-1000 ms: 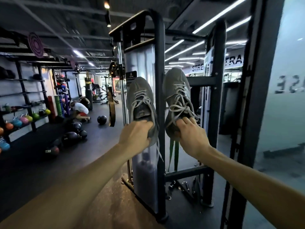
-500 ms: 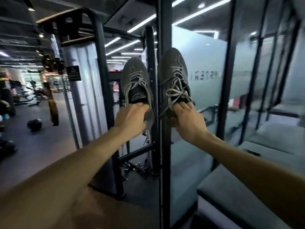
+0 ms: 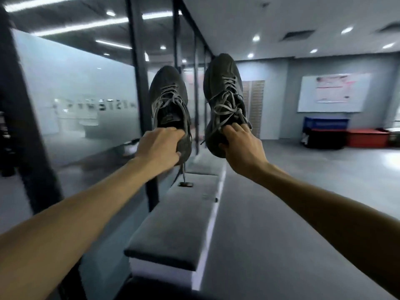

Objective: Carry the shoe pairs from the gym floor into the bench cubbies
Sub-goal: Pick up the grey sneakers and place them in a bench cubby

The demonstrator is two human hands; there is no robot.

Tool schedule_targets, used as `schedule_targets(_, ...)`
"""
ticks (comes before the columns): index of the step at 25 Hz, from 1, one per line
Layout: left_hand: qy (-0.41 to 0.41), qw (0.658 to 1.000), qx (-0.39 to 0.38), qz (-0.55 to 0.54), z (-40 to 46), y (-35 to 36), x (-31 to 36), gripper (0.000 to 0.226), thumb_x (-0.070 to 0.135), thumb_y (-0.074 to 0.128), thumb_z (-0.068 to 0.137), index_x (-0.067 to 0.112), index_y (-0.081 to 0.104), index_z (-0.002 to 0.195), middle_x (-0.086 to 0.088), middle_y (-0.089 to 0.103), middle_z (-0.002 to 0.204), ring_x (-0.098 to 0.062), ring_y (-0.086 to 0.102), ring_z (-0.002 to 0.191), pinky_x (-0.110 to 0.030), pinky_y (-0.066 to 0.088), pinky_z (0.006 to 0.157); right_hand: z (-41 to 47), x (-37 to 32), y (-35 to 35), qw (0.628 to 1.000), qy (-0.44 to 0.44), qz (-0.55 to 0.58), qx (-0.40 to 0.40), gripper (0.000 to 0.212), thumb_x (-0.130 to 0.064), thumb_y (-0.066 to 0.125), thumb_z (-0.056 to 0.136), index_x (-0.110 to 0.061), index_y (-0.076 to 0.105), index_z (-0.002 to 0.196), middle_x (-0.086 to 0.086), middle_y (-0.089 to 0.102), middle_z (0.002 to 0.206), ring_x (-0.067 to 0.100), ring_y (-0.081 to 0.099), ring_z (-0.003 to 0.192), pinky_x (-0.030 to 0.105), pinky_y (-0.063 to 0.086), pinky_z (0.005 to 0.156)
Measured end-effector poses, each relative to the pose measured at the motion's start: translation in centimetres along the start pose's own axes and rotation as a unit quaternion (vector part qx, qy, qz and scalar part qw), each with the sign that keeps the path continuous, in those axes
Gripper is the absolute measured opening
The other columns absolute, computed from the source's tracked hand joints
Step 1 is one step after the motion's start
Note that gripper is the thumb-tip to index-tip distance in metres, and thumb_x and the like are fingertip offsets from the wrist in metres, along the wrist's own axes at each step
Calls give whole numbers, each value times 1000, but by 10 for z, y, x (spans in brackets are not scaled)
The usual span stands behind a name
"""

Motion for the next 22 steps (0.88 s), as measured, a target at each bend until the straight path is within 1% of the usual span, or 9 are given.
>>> schedule_targets(3,42,999,10,-30,52,46,122,26,26,72,80,19,60,102,1,63,101,-28,60,97,-34,45,77,-27,132,-44,997,41,-67,3,19,-18,57,89,-13,51,106,6,54,112,27,46,106,34,33,62)
schedule_targets(5,63,996,13,-60,82,70,201,28,27,72,80,20,61,105,1,64,103,-26,60,97,-33,45,76,-46,212,-71,992,63,-105,-1,23,-17,61,86,-13,51,107,5,54,111,27,48,105,35,38,61)
schedule_targets(7,74,994,11,-85,110,90,262,28,26,72,81,20,61,106,1,64,104,-25,60,96,-34,45,78,-58,272,-93,989,84,-121,-6,23,-17,61,86,-13,52,107,5,54,111,27,48,104,38,46,63)
schedule_targets(9,97,989,7,-110,141,107,325,27,25,72,81,18,60,105,0,63,102,-26,60,95,-37,46,80,-71,331,-116,984,111,-136,0,20,-16,58,87,-12,52,106,6,54,110,28,48,104,40,48,65)
schedule_targets(11,122,984,7,-132,171,123,382,23,23,73,81,17,60,99,-1,63,98,-27,60,94,-37,47,76,-84,386,-132,980,135,-146,5,17,-14,55,88,-11,52,104,7,54,110,28,47,104,41,47,65)
schedule_targets(13,138,979,9,-148,199,140,429,21,22,73,80,17,59,94,0,62,95,-27,60,93,-35,45,71,-92,435,-141,975,154,-159,6,17,-13,53,89,-11,51,105,6,54,110,27,47,103,41,47,66)
schedule_targets(15,155,975,15,-160,226,161,467,21,21,73,80,18,60,96,0,62,96,-26,60,93,-34,43,71,-95,480,-143,972,168,-167,4,16,-13,52,89,-11,51,105,6,54,110,27,46,103,42,48,67)
schedule_targets(19,159,973,24,-168,288,216,524,22,23,71,81,19,60,100,0,63,99,-26,60,92,-34,45,73,-85,574,-134,966,178,-188,16,13,-13,51,92,-9,52,104,7,55,109,28,46,101,35,34,61)
schedule_targets(22,160,968,23,-191,347,256,555,23,23,71,81,18,60,101,-1,63,102,-26,60,94,-37,46,74,-61,643,-120,961,180,-208,18,13,-14,51,92,-9,52,105,7,55,109,27,46,100,32,30,61)
Point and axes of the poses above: each hand's wrist, its own z-axis towards the middle knuckle, its own y-axis out of the palm, x = y × z, the point moved 4 cm from there along z, towards the middle knuckle
